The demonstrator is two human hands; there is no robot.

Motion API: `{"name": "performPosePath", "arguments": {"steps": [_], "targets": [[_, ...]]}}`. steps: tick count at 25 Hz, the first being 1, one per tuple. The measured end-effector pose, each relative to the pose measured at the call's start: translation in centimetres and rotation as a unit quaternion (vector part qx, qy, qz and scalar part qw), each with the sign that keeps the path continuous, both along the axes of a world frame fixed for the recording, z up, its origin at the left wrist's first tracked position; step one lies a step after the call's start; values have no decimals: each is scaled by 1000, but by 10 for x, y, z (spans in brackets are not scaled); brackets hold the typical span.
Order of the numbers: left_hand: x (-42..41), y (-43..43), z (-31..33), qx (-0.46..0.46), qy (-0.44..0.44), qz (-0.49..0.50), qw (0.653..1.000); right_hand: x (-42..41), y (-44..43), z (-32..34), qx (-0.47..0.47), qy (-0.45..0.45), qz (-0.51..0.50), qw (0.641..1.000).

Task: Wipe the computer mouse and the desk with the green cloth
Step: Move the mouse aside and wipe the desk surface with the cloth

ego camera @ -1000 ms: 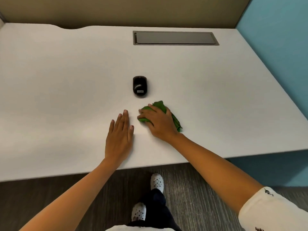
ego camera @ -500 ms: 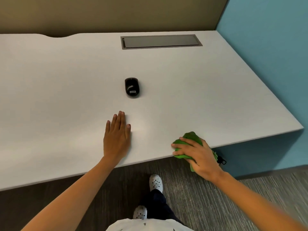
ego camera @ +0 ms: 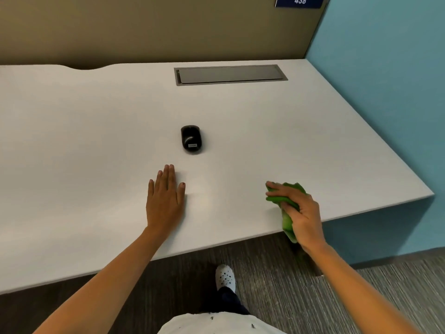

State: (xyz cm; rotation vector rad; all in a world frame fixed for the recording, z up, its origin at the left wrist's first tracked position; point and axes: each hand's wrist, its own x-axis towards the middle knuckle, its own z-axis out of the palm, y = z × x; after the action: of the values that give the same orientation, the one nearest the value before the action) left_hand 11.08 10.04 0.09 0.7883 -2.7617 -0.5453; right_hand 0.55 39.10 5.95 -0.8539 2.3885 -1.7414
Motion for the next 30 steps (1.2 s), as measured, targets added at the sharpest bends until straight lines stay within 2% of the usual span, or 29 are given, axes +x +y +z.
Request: {"name": "performPosePath", "arguments": {"steps": [4, 10, 16, 23, 30], "targets": [[-25, -41, 4, 35, 10, 45, 998, -42, -77, 18, -77, -20, 42, 996], [-50, -86, -3, -15, -9, 61, 998, -113, -201, 34, -71, -12, 110, 991], [-67, -108, -6, -28, -8, 110, 994, -183, -311, 37, 11, 27, 130, 991], [-79, -126, -9, -39, -28, 147, 988, -247, -425, 38, 54, 93, 129, 986], [-103, -165, -7, -38, -45, 178, 982, -294, -525, 27, 130, 158, 46, 978]]}}
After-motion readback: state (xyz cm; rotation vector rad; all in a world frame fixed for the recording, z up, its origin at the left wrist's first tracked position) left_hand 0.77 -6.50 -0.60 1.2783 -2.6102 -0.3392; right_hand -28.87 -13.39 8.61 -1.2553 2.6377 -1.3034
